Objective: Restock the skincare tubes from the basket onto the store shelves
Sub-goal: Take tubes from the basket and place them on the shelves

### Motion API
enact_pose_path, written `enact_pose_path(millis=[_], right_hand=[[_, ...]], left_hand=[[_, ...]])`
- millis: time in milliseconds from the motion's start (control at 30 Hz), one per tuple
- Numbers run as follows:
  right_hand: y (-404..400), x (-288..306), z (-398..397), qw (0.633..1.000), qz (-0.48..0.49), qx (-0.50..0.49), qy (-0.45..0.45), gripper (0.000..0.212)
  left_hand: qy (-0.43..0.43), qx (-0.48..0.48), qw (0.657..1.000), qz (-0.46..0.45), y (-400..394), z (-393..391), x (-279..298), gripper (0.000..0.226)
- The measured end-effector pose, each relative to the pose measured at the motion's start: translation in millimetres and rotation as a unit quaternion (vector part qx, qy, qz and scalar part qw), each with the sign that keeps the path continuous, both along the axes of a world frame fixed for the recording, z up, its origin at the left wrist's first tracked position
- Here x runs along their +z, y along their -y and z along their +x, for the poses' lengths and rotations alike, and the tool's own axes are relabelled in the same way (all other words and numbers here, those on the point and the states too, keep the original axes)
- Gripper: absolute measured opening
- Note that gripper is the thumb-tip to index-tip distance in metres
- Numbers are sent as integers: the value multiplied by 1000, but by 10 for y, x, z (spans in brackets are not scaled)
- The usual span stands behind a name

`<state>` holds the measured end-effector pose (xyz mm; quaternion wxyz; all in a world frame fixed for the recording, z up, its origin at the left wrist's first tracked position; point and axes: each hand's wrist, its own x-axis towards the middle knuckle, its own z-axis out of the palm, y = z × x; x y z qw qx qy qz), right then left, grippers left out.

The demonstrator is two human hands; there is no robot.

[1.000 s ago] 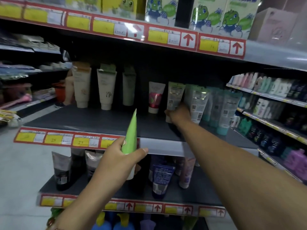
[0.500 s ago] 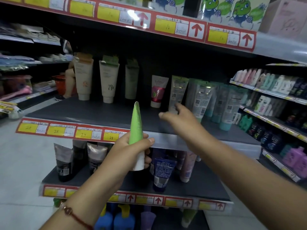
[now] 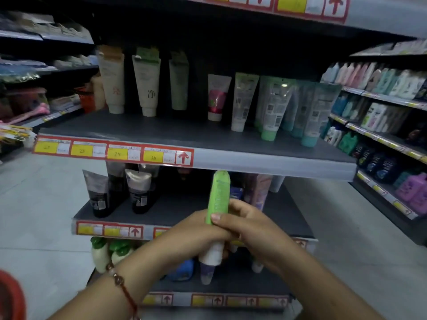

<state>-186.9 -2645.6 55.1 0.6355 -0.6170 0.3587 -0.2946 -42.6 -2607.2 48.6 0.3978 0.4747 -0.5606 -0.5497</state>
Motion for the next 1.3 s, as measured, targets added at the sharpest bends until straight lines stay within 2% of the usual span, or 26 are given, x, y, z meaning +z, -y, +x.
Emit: enact_pose_path(millis=[67,167,300,367,467,600,700,767,933,1100,1167,1233,1300], right_hand=[[-7,-257,-79,999,7,15,-43,37],[-81,-756,-123,991,39,22,-126,52],[-182,-1445,-110,974,64,3,-218,38],[-125,-1756,-149,960,46,-27,-274,37],[118,-2183,-361,926,-4,-95,-364,38],[430,-2496,-724,903,24,-265,-338,37],[596,-2592,-922,877,7,-383,-292,28],[702,-2651,-1017,862,14,-408,-301,23],[894,-2831,-1092,847,41,-374,-375,23],[945,-2895,-1086,848,45,-365,-382,24],[937,-2901,-1086,846,55,-353,-396,31],[888,-2885,-1076,846,96,-377,-364,43],[771,-2870,-1038,839,136,-411,-331,44]], left_hand=[[78,-30,996,1,-63,-47,-246,22],[138,-51,989,31,-165,-80,-732,20],[258,-116,952,114,-255,-15,-1313,17],[340,-149,919,131,-260,45,-1460,27],[473,-179,849,153,-214,143,-1584,53],[585,-178,784,110,-151,260,-1680,57],[597,-190,765,150,-80,397,-1768,61],[592,-195,763,172,-45,465,-1815,64],[590,-201,761,180,9,532,-1886,61],[587,-207,759,191,68,564,-1920,60],[590,-208,756,192,100,578,-1933,57],[590,-207,757,190,124,582,-1927,53],[591,-206,757,187,132,595,-1905,45]])
